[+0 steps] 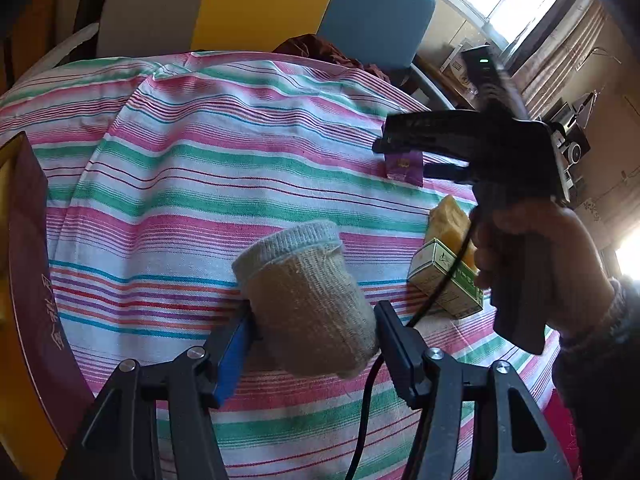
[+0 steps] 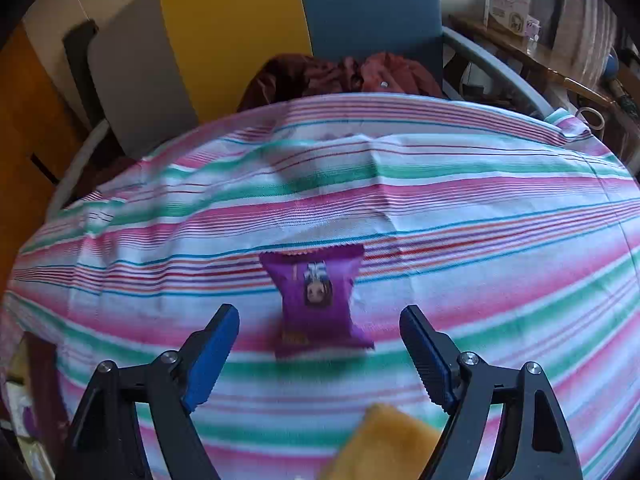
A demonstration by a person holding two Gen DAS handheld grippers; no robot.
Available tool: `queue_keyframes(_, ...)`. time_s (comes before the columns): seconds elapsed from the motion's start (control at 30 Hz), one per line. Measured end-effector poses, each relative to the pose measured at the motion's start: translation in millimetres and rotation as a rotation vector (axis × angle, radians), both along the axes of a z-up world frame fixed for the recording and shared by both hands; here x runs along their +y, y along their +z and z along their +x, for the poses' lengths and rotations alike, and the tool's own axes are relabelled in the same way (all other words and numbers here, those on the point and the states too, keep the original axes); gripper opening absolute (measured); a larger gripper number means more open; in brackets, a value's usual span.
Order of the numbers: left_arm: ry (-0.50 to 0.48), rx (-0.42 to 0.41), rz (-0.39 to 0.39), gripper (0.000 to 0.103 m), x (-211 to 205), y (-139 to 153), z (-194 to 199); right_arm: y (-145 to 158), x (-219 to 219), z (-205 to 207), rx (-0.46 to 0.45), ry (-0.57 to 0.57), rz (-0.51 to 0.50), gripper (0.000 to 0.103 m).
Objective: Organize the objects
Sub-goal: 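Grasp the purple snack pack with the right gripper, then drop the knit roll into the tray with the left gripper while the right holds the purple pack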
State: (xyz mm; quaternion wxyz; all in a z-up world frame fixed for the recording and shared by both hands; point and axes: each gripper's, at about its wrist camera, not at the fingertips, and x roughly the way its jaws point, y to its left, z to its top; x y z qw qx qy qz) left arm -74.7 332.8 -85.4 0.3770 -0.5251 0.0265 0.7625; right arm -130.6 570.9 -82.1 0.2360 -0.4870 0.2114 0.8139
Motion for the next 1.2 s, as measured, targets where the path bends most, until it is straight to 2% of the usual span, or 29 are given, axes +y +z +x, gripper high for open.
queue_keyframes(0.03,0.001,-0.002,0.003,0.061,-0.1,-0.4,0.0,-4.1,0.2,-2.9,-0.019,0.011,-0.005,0.04)
queue_keyframes(0.07,-0.001,-0.004,0.008,0.061,0.0,-1.2,0.1,-2.5,-1.5,-3.5,-0.02,0.02,0.031,0.037)
queue_keyframes(0.1,-0.003,-0.007,0.011,0.061,-0.1,-1.9,-0.3,1.6,-2.8,-1.0,0.002,0.037,0.022,0.034)
queue_keyframes(0.17,0.0,-0.029,0.022,0.061,-1.2,-4.7,-2.1,12.3,-7.7,8.4,0.028,0.058,0.032,0.034)
queue_keyframes(0.3,-0.008,-0.015,0.008,0.061,1.1,-4.4,0.0,39.1,-26.4,42.3,0.066,0.131,0.055,0.034)
queue_keyframes(0.5,-0.018,0.016,-0.006,0.06,4.6,-3.8,3.5,68.0,-53.7,121.0,0.106,0.198,0.009,0.034)
queue_keyframes(0.6,-0.032,0.054,-0.029,0.058,4.6,0.7,10.8,60.8,-65.4,155.9,0.068,0.195,0.001,0.034)
queue_keyframes(0.77,-0.039,0.104,-0.039,0.057,-8.6,11.8,29.7,24.1,-70.8,188.3,-0.012,0.155,-0.023,0.034)
queue_keyframes(1.0,-0.031,0.202,-0.022,0.057,-29.5,37.6,59.4,-5.6,-63.0,184.0,-0.129,0.139,0.023,0.034)
queue_keyframes(1.2,-0.015,0.273,-0.025,0.057,-47.7,55.0,75.7,-7.4,-62.2,183.4,-0.122,0.159,0.046,0.033)
